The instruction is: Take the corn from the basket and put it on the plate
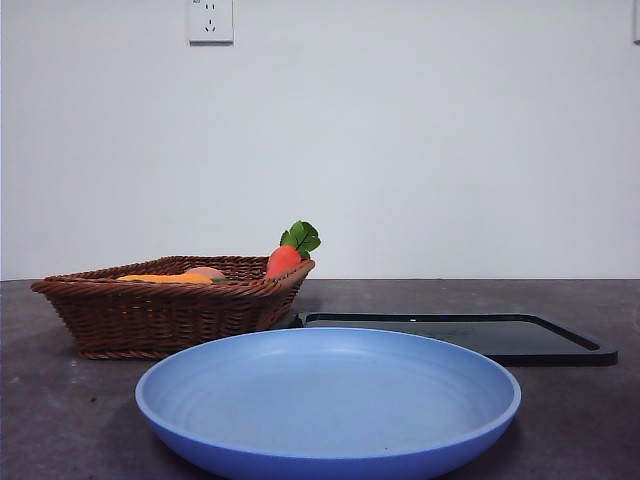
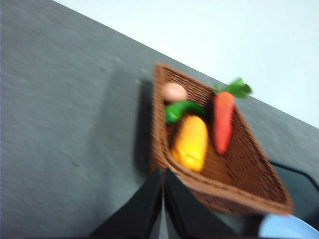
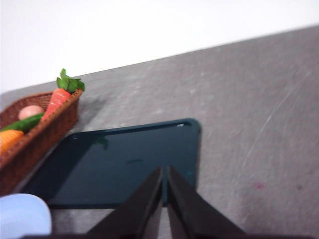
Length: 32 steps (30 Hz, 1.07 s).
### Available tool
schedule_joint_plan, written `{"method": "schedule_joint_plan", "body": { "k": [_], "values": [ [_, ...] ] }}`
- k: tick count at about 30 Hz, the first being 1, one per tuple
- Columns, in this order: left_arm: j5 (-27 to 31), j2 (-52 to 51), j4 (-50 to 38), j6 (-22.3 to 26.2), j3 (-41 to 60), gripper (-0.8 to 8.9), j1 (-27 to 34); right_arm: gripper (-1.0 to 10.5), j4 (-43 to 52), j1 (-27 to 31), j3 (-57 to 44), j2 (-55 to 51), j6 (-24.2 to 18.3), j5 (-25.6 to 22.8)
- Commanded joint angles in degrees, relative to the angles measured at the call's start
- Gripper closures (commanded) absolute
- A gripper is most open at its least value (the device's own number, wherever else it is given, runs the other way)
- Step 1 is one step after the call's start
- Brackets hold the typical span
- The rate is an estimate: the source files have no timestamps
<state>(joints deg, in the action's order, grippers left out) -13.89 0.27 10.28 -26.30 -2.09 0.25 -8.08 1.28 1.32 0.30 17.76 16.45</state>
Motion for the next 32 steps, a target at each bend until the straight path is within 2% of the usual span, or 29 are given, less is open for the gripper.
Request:
{"method": "schedule_joint_plan", "body": {
  "k": [1, 9, 13, 16, 22, 26, 32],
  "values": [
    [-1.4, 0.04, 3.04, -1.81, -2.16, 8.06, 0.07, 9.4, -0.13, -0.02, 2.84, -0.04, 4.83, 0.57],
    [-4.09, 3.45, 5.6, -1.53, -11.02, 8.06, 0.07, 9.4, -5.31, -0.02, 12.52, 4.72, 4.5, 2.69],
    [-7.74, 9.31, 7.56, 1.29, -16.59, 8.06, 0.07, 9.4, -8.46, -0.04, 18.34, 10.84, 1.62, 6.32],
    [-9.9, 14.6, 11.82, 5.88, -21.18, 8.06, 0.07, 9.4, -11.41, -0.15, 23.08, 16.2, -1.4, 9.73],
    [-15.43, 25.92, 20.5, 16.09, -30.21, 8.06, 0.04, 9.4, -19.93, -2.54, 32.5, 27.54, -10.01, 16.22],
    [-17.97, 32.61, 25.62, 20.52, -35.41, 8.06, -0.17, 9.4, -26.53, -6.1, 37.4, 34.23, -15.39, 16.79],
    [-18.08, 39.32, 28.87, 23.04, -39.56, 8.06, -2.58, 9.4, -32.35, -12.13, 41.18, 42.27, -20.28, 16.52]
  ]
}}
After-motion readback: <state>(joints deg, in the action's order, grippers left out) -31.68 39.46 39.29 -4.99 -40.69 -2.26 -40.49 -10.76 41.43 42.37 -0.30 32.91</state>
